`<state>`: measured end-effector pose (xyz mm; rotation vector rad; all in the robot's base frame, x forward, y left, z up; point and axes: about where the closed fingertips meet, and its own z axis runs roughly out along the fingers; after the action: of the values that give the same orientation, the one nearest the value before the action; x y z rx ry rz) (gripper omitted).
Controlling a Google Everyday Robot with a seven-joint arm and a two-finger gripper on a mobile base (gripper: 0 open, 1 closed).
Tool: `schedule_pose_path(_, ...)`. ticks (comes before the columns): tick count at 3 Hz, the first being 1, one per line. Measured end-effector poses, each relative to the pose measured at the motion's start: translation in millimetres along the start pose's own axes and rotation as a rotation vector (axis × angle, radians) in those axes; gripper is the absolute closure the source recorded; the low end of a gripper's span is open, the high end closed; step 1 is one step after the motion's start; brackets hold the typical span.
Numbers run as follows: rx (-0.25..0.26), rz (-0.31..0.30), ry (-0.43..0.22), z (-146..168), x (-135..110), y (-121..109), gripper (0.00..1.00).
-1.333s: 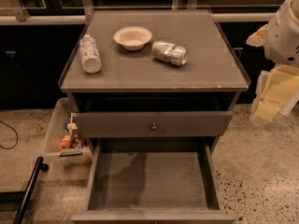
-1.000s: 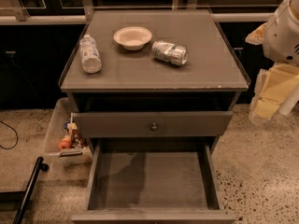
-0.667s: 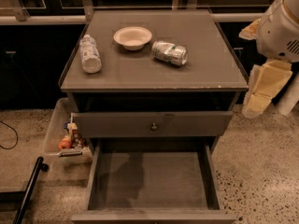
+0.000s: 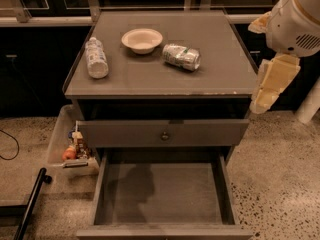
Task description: Place 7up can into middle drawer
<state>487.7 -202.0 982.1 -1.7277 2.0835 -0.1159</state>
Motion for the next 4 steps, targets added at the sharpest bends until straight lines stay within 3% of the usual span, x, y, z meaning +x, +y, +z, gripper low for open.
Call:
schedule_pose_path(1, 0.031, 0.009, -0.040, 8.6, -4.7, -10.3, 0.00)
schedule_pose_path(3, 0.040, 0.015, -0.221, 63.4, -34.0, -70.8, 0.00)
schedule_pose_path(4, -0.023, 0.059, -0.278, 132.4, -40.5, -124.8, 0.00)
